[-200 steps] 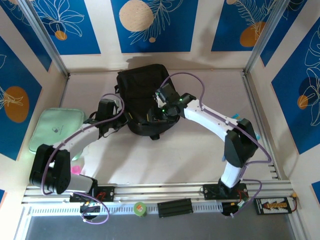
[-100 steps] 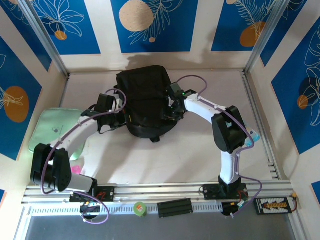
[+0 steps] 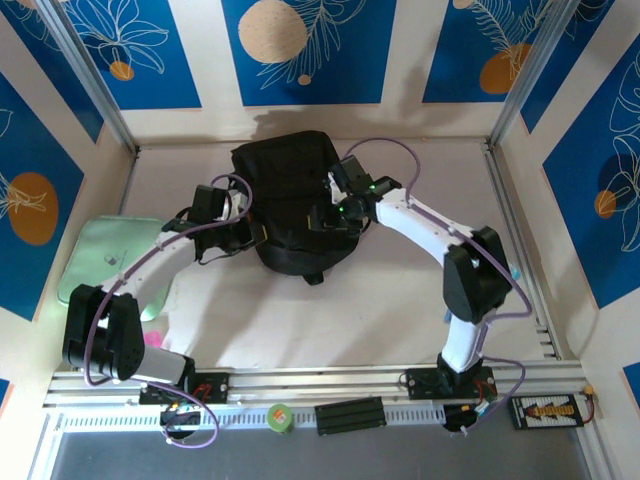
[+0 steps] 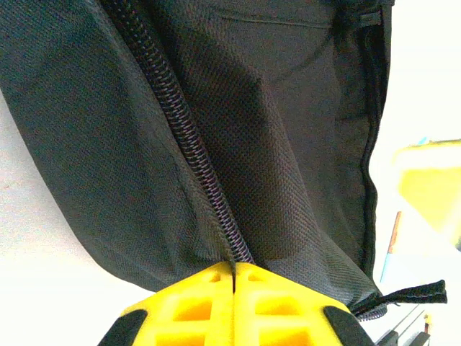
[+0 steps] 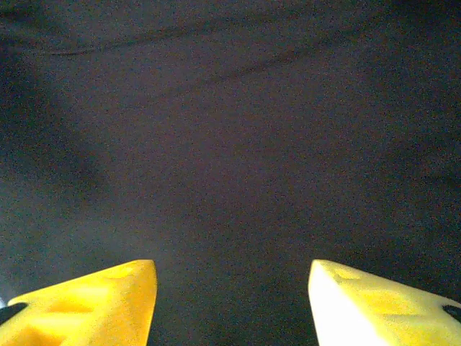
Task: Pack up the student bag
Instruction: Zip the student bag at the top-center of the table.
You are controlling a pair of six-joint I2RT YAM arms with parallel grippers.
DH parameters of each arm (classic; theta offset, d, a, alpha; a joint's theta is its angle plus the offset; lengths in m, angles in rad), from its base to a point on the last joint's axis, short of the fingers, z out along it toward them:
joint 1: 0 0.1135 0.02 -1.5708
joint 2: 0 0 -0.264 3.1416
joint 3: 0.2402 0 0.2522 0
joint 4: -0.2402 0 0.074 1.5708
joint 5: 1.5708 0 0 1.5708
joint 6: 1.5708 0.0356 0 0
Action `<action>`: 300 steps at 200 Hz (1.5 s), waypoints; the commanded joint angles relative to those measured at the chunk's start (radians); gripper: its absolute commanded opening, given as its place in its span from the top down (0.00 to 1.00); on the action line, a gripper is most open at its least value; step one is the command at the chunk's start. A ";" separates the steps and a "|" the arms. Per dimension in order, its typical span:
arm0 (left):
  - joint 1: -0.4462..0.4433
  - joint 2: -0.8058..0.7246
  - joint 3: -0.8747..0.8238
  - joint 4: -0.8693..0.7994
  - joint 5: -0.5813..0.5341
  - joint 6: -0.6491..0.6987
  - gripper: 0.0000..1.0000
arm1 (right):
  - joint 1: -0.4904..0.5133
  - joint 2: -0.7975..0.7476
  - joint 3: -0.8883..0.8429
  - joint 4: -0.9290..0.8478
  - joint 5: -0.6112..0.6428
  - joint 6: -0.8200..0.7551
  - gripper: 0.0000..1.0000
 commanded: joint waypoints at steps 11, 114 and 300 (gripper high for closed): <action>0.011 -0.001 -0.009 0.052 0.042 -0.010 1.00 | 0.078 -0.060 -0.006 0.050 -0.158 -0.003 0.34; 0.011 -0.013 -0.015 0.044 0.037 -0.010 1.00 | 0.187 0.064 0.097 0.027 0.011 -0.012 0.44; 0.014 0.000 -0.024 -0.011 -0.146 -0.068 1.00 | 0.281 -0.028 0.064 -0.189 0.459 0.210 1.00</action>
